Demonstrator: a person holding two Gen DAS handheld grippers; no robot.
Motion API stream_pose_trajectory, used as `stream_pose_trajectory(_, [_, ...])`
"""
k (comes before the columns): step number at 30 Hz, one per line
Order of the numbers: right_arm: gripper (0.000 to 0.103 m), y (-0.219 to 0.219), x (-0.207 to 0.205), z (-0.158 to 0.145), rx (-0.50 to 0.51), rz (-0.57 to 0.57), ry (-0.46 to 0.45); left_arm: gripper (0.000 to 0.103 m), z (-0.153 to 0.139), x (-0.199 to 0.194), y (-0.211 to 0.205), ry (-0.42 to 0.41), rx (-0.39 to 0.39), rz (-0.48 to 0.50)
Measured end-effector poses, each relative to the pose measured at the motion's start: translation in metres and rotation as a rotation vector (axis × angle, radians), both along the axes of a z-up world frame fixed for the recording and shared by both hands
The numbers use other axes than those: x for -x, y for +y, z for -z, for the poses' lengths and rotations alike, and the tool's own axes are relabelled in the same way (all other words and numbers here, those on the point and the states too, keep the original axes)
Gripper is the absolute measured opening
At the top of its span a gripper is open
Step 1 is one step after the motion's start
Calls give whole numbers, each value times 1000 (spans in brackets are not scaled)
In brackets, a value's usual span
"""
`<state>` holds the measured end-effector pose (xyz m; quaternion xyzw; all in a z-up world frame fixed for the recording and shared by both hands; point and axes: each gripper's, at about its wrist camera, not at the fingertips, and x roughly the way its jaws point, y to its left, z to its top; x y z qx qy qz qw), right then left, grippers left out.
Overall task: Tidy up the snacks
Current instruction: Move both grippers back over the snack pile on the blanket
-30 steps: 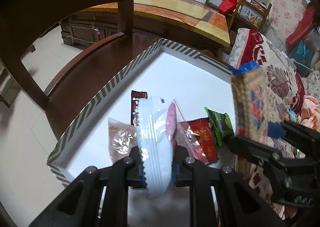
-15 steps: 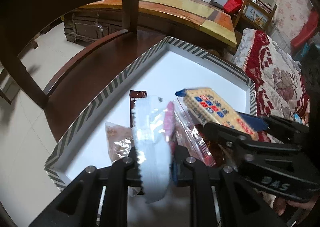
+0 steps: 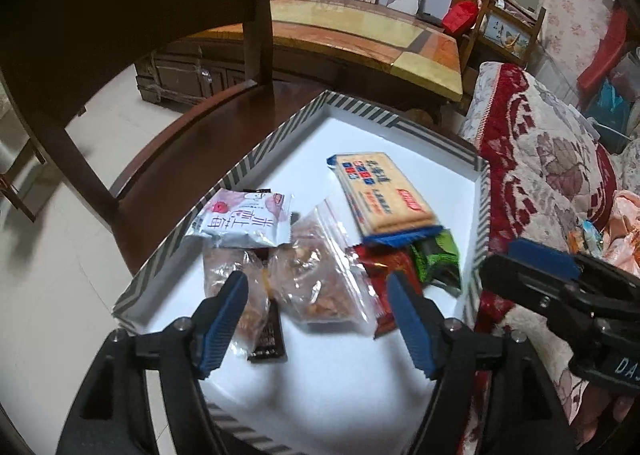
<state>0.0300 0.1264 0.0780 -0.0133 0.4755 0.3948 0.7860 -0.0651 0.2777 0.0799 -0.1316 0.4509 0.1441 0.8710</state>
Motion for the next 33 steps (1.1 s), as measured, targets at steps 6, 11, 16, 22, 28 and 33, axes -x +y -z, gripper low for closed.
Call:
stream_pose_trajectory(6, [57,-41,12,-5,-17,56,-8,84,-14,5,-23,-36,10,40])
stream_pose_trajectory(11, [57,-85,23,-10,-22,120,-28,86,-21,0,-56,-46,20,111])
stream_pose_trajectory(16, [57,-135,34,-12,-16,190,-34,87,-23,-7,-97,-42,22,196])
stream_pose_trajectory(22, [57,-196,43,-1,0,291,-20,87,-17,-18,-143,-22,63,293])
stream_pose_trajectory(28, [57,-256,44,19,23,409,12,87,-10,-36,-184,14,107,373])
stream_pose_trajectory(33, [57,-303,36,25,44,484,19,87,-7,-62,-216,41,138,430])
